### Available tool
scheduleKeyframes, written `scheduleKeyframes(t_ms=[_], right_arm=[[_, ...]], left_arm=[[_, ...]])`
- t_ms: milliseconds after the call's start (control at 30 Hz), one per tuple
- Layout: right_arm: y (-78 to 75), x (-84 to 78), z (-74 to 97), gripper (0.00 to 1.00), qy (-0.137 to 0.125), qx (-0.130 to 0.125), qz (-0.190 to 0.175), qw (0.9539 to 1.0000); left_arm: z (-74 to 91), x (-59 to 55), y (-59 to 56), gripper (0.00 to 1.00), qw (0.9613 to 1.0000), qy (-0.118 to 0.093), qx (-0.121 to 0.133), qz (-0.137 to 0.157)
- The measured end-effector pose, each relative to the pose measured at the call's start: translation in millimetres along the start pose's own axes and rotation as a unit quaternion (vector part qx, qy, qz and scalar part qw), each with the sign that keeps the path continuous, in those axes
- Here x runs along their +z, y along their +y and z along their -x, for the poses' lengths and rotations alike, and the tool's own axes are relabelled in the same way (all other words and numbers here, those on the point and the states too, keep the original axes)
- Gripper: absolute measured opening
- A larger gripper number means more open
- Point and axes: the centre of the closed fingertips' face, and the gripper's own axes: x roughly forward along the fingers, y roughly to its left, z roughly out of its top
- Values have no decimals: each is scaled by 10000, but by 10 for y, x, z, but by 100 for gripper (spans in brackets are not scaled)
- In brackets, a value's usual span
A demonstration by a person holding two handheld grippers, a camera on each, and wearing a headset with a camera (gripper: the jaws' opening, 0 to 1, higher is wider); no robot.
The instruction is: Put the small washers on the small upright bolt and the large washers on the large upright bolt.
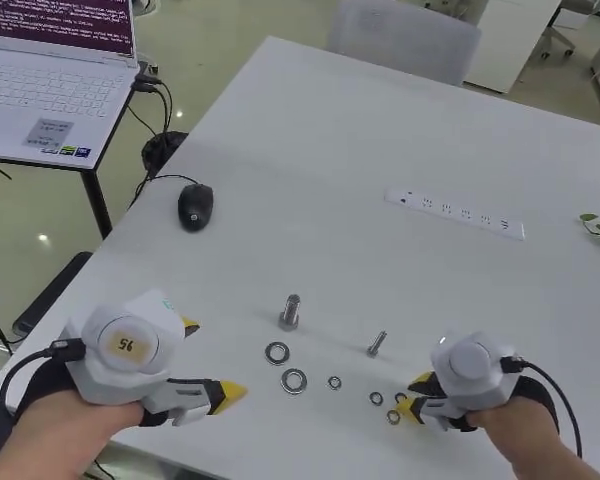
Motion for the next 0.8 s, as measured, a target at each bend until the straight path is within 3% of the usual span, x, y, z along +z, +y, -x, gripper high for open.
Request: scheduleKeyframes(t_ms=[167, 367, 800], right_arm=[[10, 3, -11, 23, 77, 37, 112, 9999], [67, -1, -22, 18, 255, 115, 501, 9984], [35, -10, -31, 15, 418, 25, 548, 9976]], left_arm=[[-20, 16, -28, 59, 10000, 2, -38, -25], [-53, 36, -43, 59, 10000, -13, -73, -39], [-59, 39, -31, 58, 9999, 1, -69, -109]])
